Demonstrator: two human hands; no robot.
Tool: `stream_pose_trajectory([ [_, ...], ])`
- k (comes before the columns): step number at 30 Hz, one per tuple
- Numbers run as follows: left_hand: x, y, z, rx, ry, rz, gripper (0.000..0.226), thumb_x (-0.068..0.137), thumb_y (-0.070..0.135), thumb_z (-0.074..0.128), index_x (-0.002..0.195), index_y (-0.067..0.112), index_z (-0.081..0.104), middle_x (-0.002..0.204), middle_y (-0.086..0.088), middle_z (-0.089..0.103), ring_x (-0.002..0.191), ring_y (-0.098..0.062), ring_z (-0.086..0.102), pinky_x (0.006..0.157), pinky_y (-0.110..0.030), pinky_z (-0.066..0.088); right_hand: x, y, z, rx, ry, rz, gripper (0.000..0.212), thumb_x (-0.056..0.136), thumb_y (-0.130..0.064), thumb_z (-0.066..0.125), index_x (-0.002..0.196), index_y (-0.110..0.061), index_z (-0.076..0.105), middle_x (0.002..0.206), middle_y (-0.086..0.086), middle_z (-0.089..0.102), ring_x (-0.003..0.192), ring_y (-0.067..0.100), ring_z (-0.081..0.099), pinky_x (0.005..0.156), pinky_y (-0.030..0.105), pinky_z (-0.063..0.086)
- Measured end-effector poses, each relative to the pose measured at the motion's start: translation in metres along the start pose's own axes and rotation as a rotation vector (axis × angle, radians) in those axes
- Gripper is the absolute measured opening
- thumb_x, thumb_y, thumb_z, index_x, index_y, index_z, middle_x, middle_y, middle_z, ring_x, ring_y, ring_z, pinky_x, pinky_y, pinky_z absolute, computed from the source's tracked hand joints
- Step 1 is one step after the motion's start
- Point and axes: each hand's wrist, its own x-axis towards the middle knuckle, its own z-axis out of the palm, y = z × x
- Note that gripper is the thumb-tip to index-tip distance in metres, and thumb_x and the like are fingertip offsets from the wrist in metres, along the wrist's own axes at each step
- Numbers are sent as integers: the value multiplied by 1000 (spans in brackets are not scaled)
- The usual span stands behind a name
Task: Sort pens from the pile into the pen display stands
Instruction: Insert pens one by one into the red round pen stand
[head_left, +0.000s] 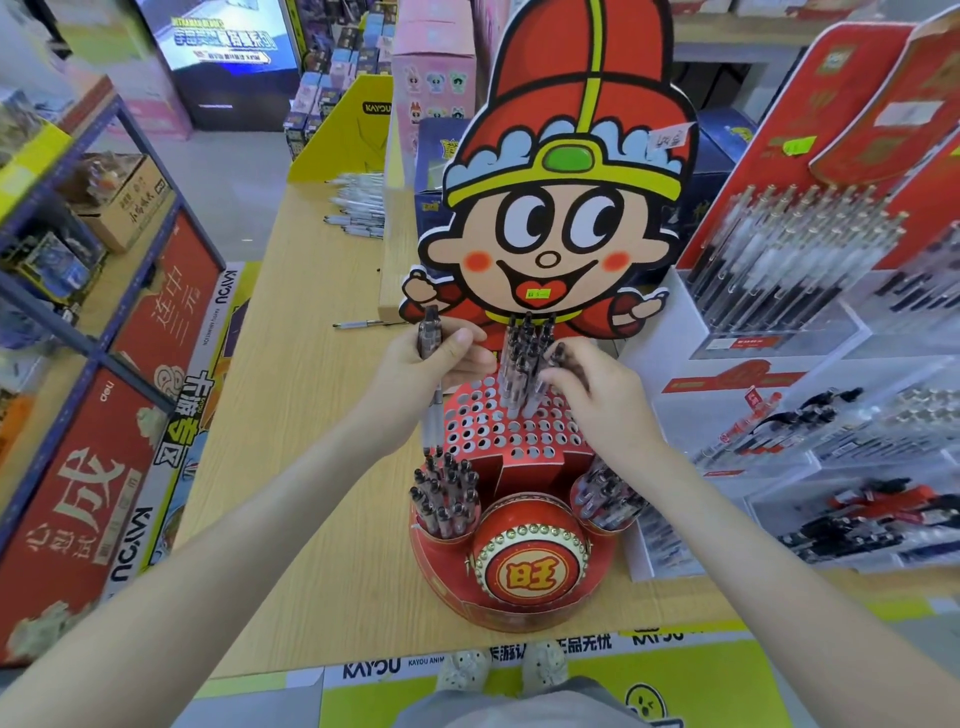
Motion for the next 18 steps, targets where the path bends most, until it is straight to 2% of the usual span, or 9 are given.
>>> stream_pose_trajectory([
  [2, 0, 1, 2, 2, -10, -3, 15, 98, 15, 49, 96, 9, 62, 81, -4, 73, 87, -23, 71, 81, -29, 57, 6, 1, -1, -64, -41, -19, 16, 95, -22, 53, 105, -9, 56, 87, -5, 57, 80, 13, 52, 60, 14, 34],
  [4, 0, 1, 4, 5, -22, -7, 14, 98, 15, 50, 95, 8, 62, 80, -5, 72, 85, -24, 70, 81, -33, 57, 8, 1, 2, -100, -93, -10, 16, 95, -23, 54, 105, -11, 56, 88, -1, 61, 80, 14, 53, 60, 16, 37],
  [6, 0, 2, 5, 3, -36, -13, 14, 97, 15, 50, 93, 7, 62, 77, -5, 71, 80, -23, 69, 78, -34, 57, 5, 2, 7, -91, -122, 10, 18, 94, -22, 55, 109, -12, 55, 97, 4, 67, 87, 18, 60, 69, 25, 47],
  [8, 0, 3, 6, 11, -45, -12, 15, 97, 14, 50, 92, 7, 61, 74, -4, 70, 78, -22, 68, 77, -35, 57, 2, 1, 10, -46, -107, 37, 17, 94, -20, 55, 109, -14, 50, 104, 4, 67, 93, 17, 62, 77, 27, 49],
  [11, -1, 6, 8, 27, -66, 5, 14, 97, 14, 50, 93, 8, 61, 73, -2, 70, 78, -20, 68, 79, -35, 57, 2, 3, 10, -30, -72, 64, 17, 93, -18, 56, 99, -18, 40, 98, 2, 67, 85, 14, 61, 73, 26, 48],
  [14, -4, 10, 11, 20, -105, 36, 15, 94, 18, 51, 94, 7, 61, 74, -1, 70, 78, -18, 68, 77, -29, 57, 5, 3, 8, -72, -96, 87, 16, 93, -21, 56, 94, -18, 40, 87, 7, 67, 78, 22, 63, 68, 39, 52],
  [16, -5, 13, 15, 11, -130, 59, 21, 90, 25, 52, 95, 7, 61, 77, -2, 70, 81, -18, 68, 78, -29, 56, 5, 1, 5, -137, -110, 84, 17, 93, -24, 58, 95, -19, 41, 88, 3, 65, 80, 21, 61, 63, 32, 47],
  [18, -6, 14, 17, 7, -140, 93, 24, 89, 29, 51, 94, 9, 62, 82, -1, 70, 87, -19, 68, 83, -31, 55, 3, -3, 0, -152, -43, 69, 24, 89, -30, 62, 100, -23, 42, 89, -5, 58, 79, 12, 55, 61, 21, 38],
])
